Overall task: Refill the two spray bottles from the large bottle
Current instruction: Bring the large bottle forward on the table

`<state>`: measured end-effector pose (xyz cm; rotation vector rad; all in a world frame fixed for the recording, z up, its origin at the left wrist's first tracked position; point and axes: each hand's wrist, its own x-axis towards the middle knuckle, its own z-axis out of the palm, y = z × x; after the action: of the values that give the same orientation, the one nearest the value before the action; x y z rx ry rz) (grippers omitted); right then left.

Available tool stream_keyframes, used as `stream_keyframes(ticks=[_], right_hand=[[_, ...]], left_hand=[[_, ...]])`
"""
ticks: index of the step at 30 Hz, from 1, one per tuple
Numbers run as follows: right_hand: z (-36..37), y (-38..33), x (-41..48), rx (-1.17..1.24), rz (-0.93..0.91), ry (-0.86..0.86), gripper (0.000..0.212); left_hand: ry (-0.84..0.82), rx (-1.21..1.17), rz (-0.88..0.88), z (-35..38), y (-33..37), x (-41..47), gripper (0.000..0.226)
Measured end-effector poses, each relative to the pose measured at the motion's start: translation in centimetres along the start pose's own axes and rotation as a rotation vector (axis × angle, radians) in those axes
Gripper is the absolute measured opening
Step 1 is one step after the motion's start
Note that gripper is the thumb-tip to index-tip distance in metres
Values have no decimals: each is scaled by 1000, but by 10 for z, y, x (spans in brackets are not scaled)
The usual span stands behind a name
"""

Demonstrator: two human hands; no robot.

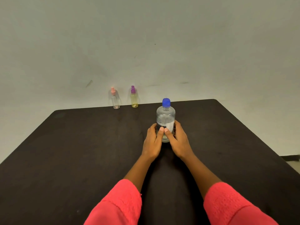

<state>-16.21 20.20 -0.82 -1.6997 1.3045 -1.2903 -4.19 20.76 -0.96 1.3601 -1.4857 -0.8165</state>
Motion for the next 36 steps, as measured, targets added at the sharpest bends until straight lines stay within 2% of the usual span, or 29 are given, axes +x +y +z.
stream_keyframes(ticks=[5, 10, 17, 23, 36], right_hand=[[-6, -7, -22, 41, 13, 5, 55], [-11, -16, -43, 64, 16, 3, 37], [-19, -20, -69, 67, 8, 9, 46], [-28, -26, -90, 82, 8, 22, 33], [-29, -34, -98, 61, -6, 33, 45]], left_hand=[[-2, -9, 7, 0, 5, -23, 69], [-7, 2, 8, -1, 8, -42, 54], [-48, -90, -14, -4, 9, -61, 49], [-83, -105, -8, -7, 16, -78, 42], [-78, -113, 22, -7, 15, -81, 42]])
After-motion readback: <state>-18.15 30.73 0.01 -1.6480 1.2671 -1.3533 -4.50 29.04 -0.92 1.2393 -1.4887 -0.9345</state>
